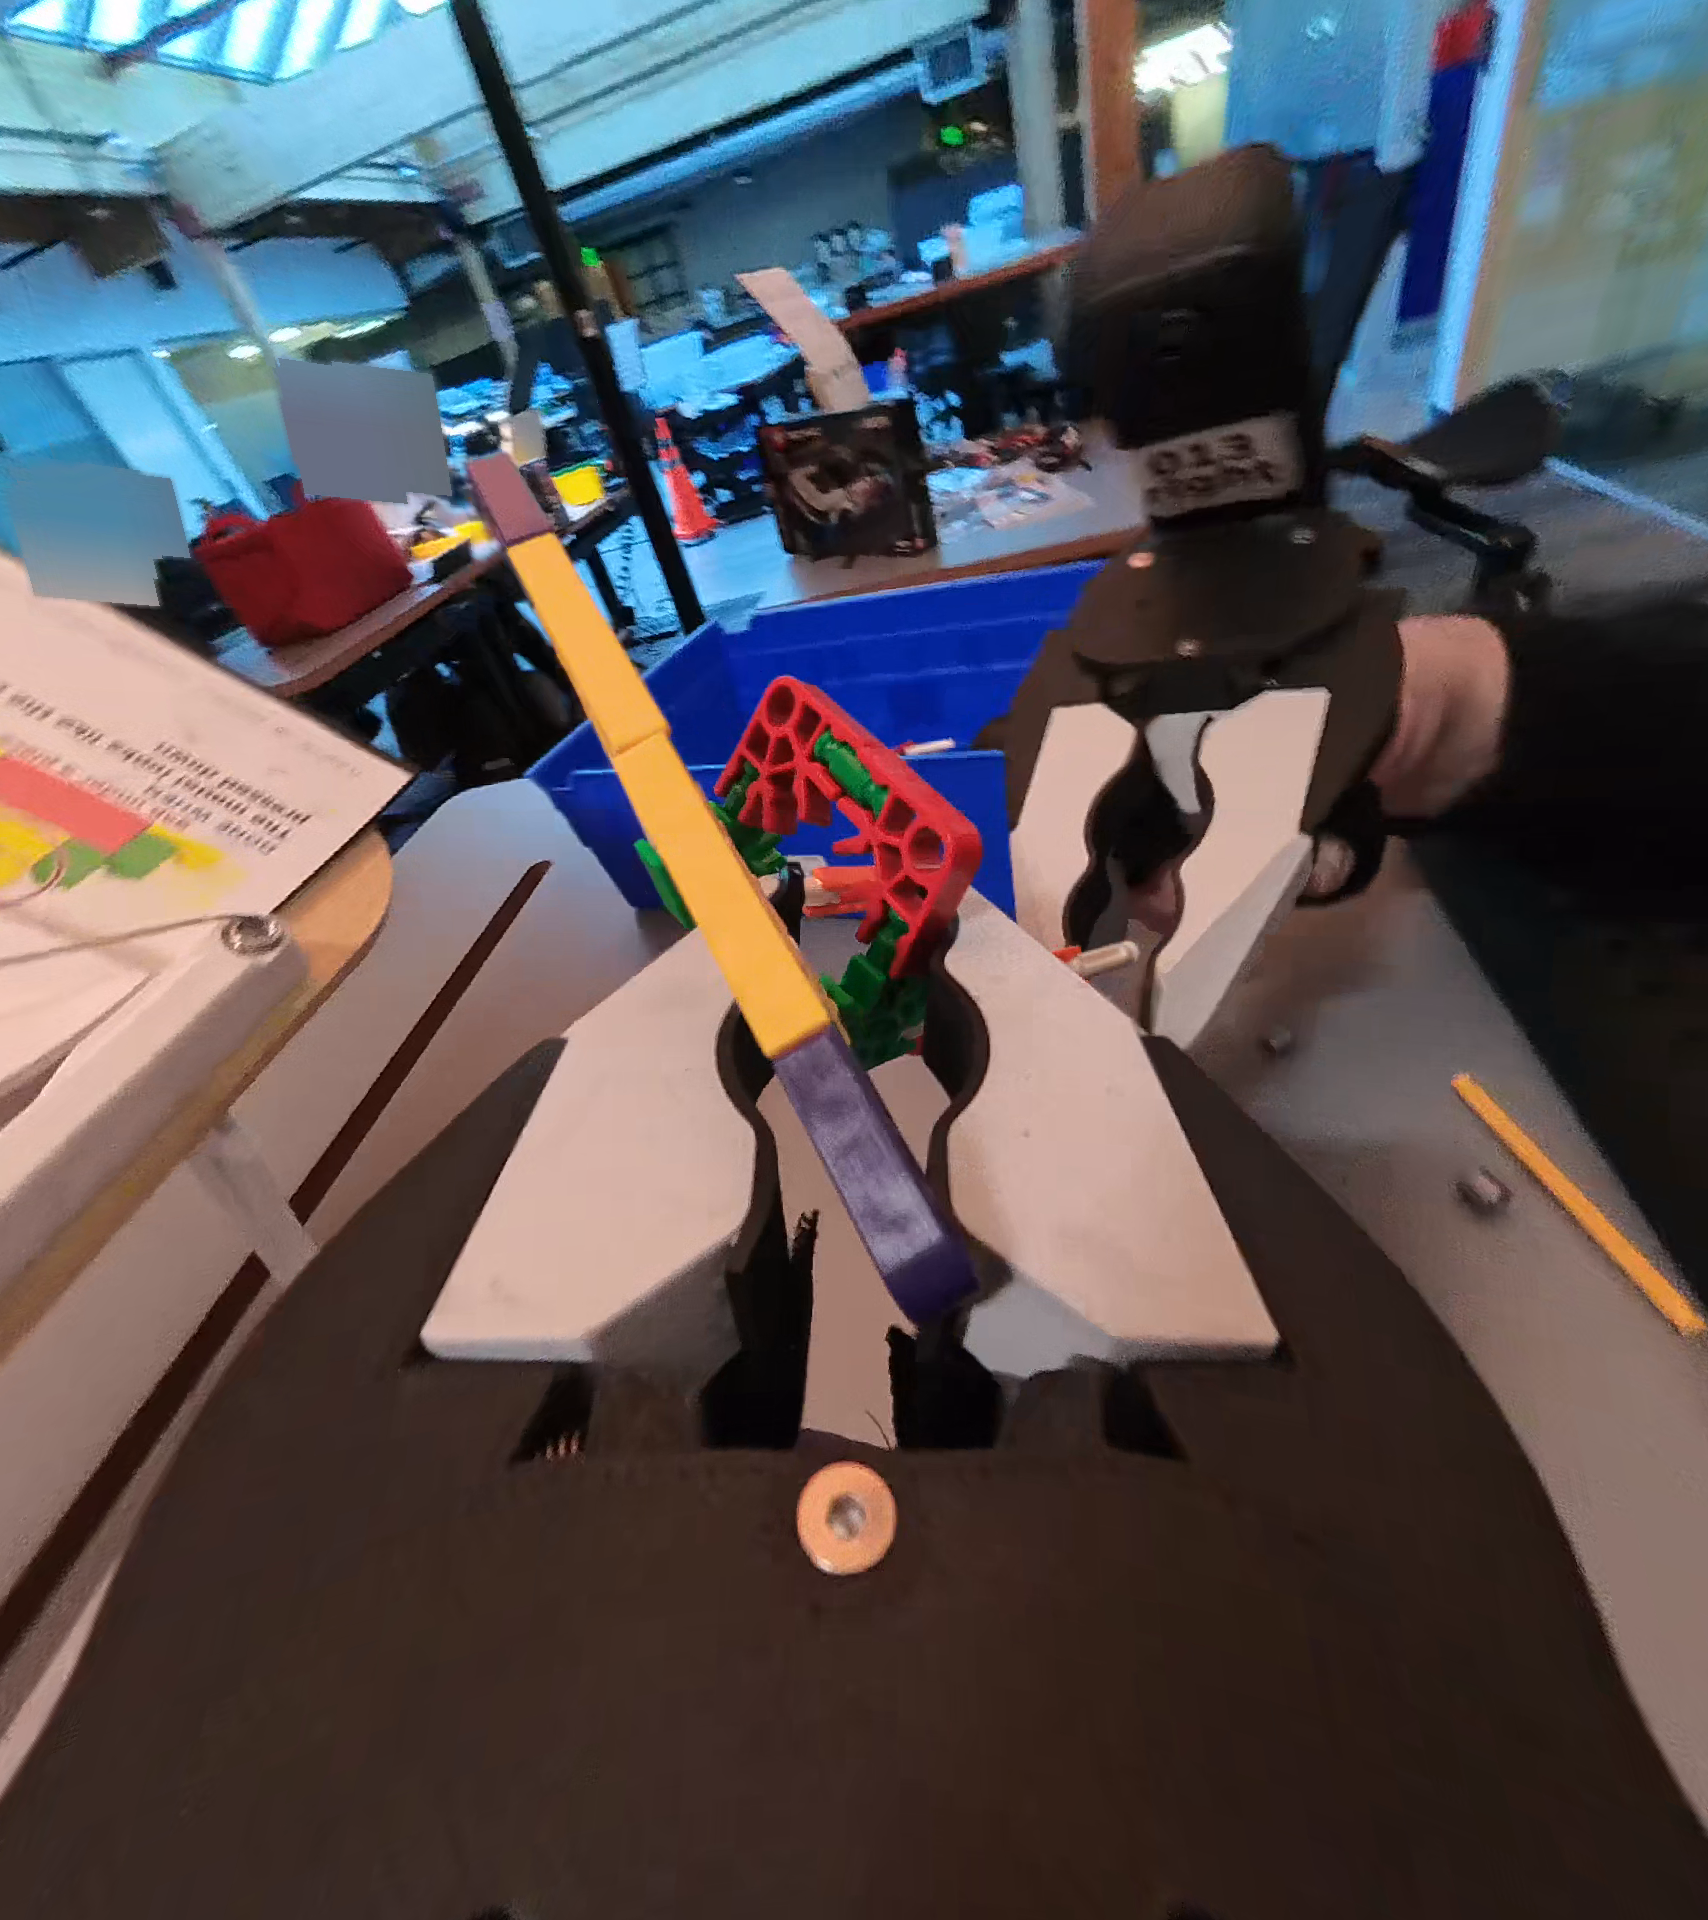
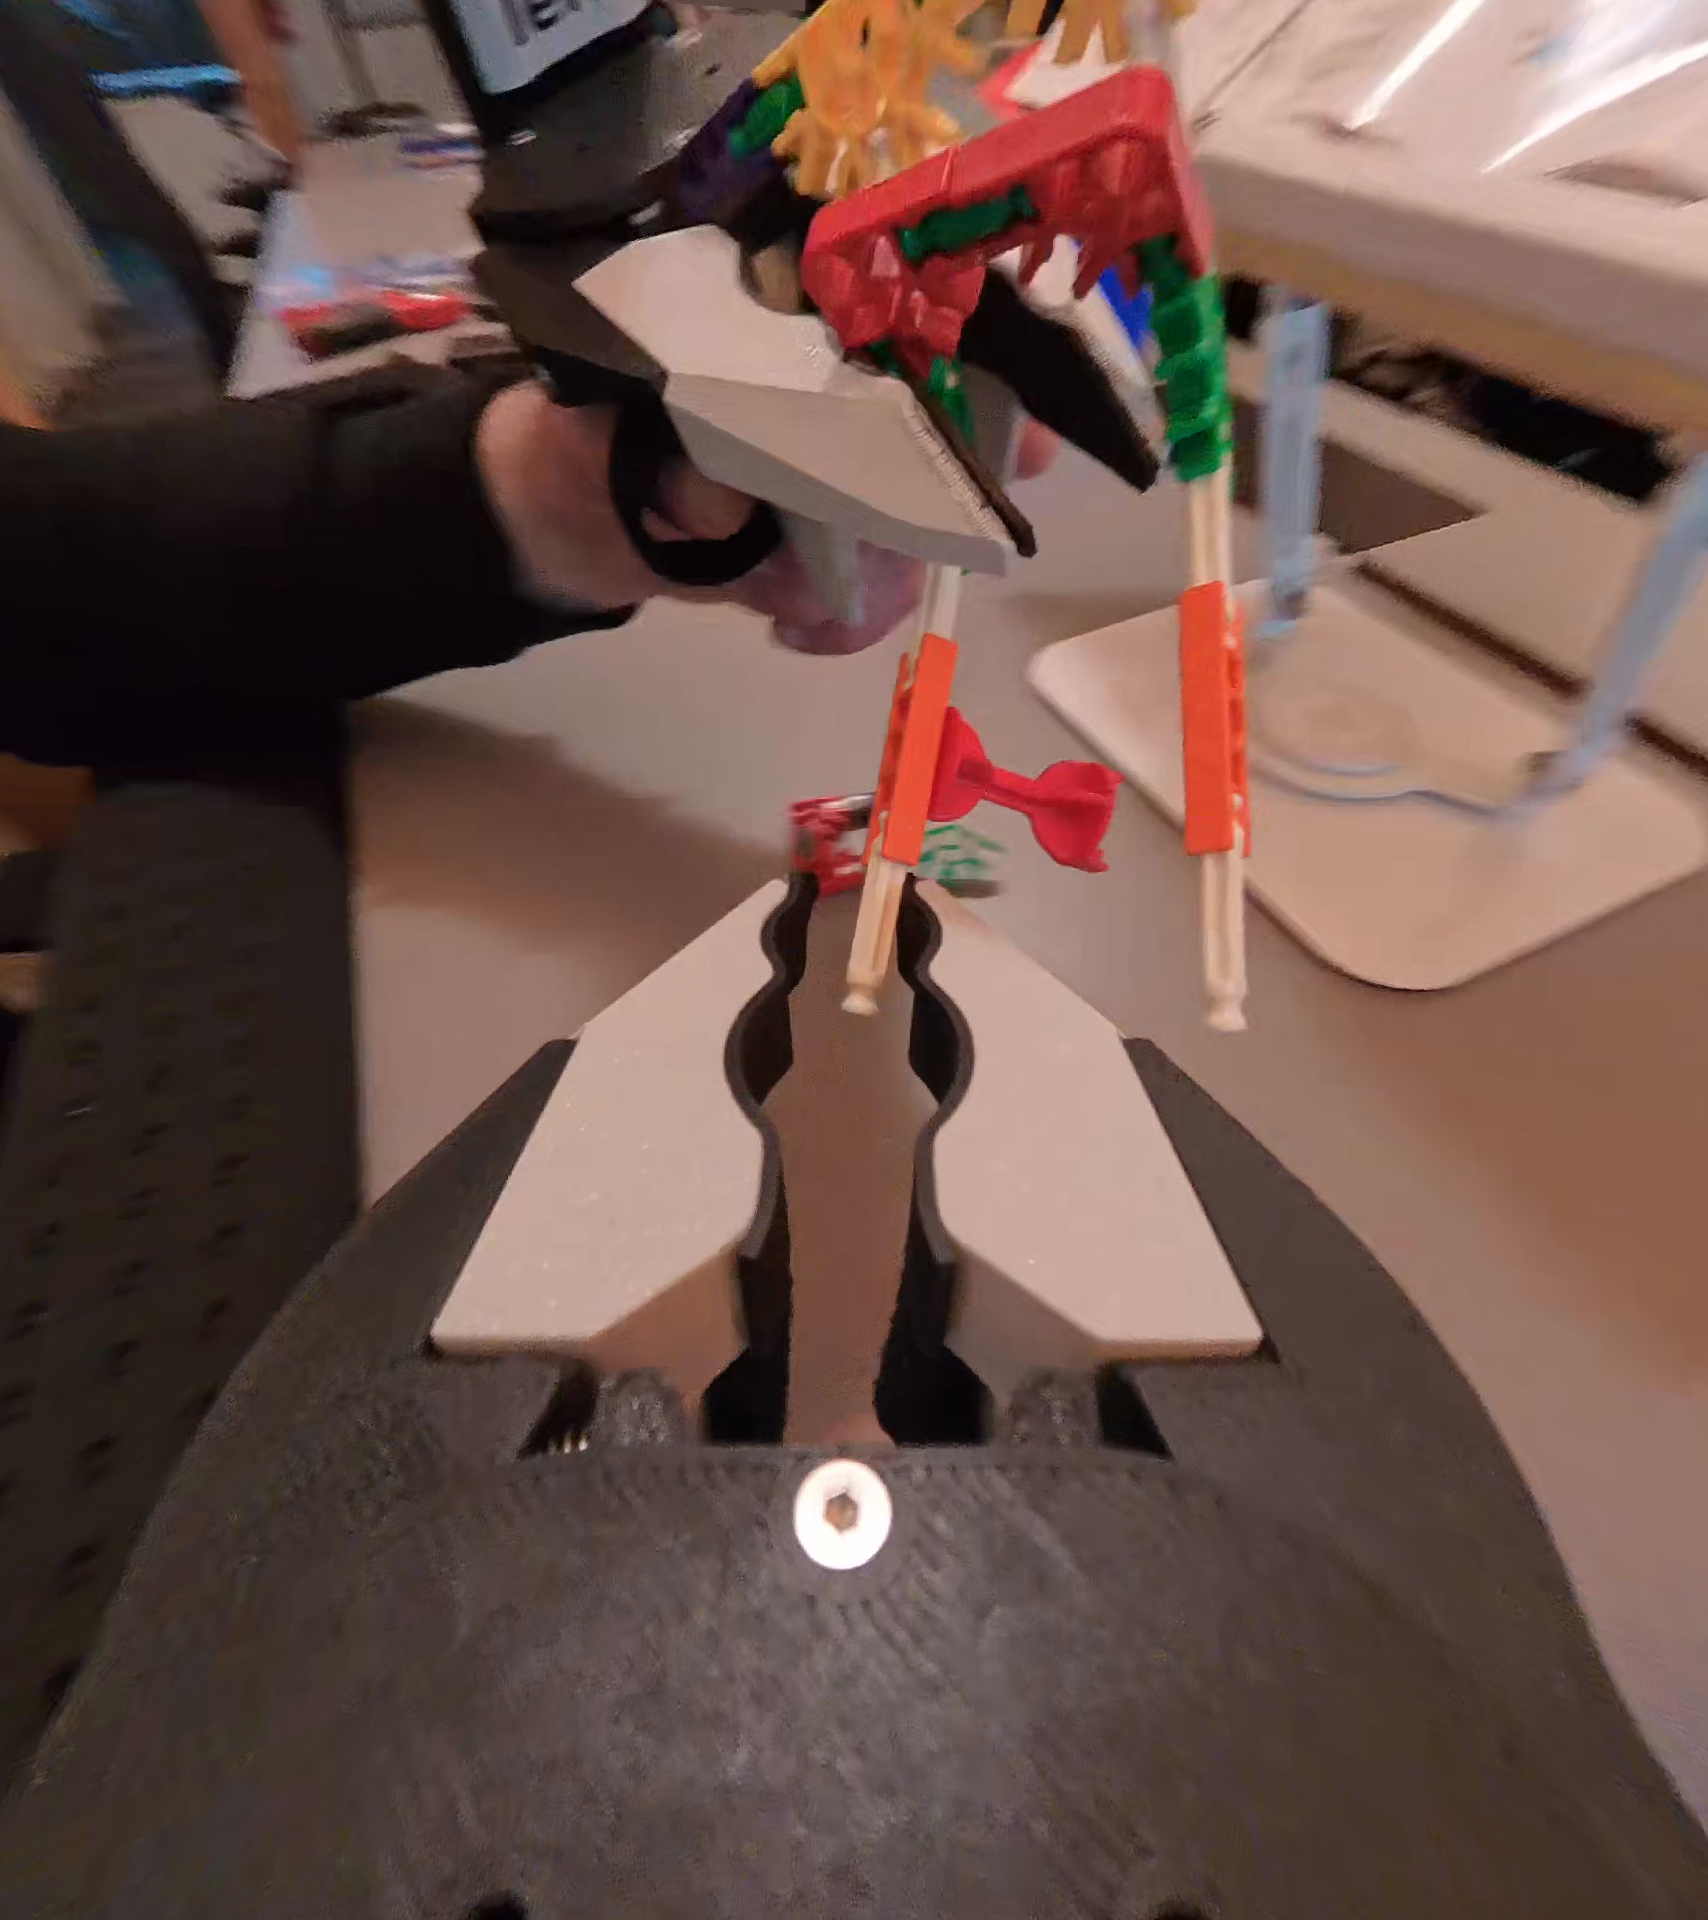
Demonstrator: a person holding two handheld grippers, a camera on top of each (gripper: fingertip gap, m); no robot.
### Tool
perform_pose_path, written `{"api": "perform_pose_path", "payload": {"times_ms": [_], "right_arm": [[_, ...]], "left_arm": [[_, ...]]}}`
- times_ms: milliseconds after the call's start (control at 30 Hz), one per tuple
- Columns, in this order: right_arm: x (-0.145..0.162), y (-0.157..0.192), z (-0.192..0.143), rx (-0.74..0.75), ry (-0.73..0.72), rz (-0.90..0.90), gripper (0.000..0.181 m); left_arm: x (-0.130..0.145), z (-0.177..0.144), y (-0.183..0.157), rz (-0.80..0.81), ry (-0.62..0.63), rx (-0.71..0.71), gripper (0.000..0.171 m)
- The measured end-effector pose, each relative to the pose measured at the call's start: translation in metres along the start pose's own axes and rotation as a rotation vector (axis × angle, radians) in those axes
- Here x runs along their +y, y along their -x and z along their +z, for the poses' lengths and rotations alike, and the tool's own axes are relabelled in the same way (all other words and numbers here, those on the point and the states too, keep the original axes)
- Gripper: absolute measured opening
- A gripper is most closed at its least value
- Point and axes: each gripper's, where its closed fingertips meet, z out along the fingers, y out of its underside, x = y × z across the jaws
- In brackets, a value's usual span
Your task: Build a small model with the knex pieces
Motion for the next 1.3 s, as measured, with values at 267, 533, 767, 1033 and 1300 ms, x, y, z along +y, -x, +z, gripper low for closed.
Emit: {"api": "perform_pose_path", "payload": {"times_ms": [267, 533, 767, 1033, 1300], "right_arm": [[0.008, -0.016, 0.01, 0.118, 0.06, 0.025, 0.001], [0.016, -0.051, 0.008, 0.301, 0.06, 0.175, 0.0], [0.006, -0.063, 0.003, 0.305, -0.103, 0.416, 0.0], [0.049, -0.043, 0.007, 0.347, 0.301, 0.093, 0.0], [0.076, -0.024, 0.013, 0.238, 0.444, 0.01, 0.059]], "left_arm": [[-0.002, -0.002, -0.015, 0.328, 0.091, -0.045, 0.019], [0.003, 0.013, -0.009, 0.54, 0.111, -0.314, 0.018], [0.002, 0.024, -0.011, 0.596, 0.082, -0.527, 0.017], [-0.002, -0.01, 0.045, -0.074, -0.071, -0.395, 0.017], [0.018, -0.008, 0.028, -0.135, -0.031, -0.097, 0.017]]}}
